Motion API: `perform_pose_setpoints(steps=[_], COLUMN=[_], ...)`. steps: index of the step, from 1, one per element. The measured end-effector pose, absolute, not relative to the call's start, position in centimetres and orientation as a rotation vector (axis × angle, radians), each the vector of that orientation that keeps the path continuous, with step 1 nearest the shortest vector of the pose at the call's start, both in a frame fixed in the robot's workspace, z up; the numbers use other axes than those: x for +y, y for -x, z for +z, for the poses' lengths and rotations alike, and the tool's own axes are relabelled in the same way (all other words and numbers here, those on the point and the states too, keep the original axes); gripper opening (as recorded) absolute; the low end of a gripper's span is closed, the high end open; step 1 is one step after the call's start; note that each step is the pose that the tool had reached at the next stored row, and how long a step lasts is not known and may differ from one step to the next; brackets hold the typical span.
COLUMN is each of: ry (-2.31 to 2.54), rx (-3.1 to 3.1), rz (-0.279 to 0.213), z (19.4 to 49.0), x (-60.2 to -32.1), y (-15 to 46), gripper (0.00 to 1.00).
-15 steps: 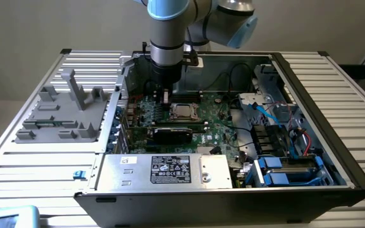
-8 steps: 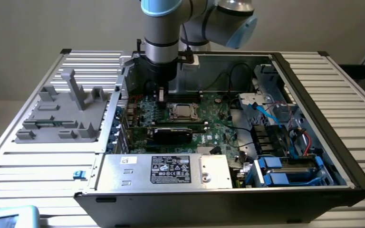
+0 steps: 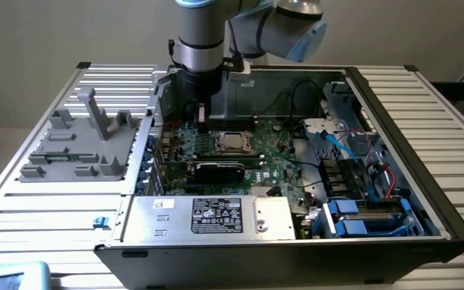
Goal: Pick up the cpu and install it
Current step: 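Close the cpu cover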
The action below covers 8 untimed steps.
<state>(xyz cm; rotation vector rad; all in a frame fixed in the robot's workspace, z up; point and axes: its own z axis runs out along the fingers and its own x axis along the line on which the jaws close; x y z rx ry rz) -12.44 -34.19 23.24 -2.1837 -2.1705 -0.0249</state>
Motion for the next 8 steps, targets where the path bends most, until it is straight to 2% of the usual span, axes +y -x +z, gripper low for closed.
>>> perform_pose_setpoints(steps=[8], ry=[2.186], rx=[-2.173], rz=[-0.043], z=[24.7], x=[-34.3], y=[12.7], gripper=[0.11])
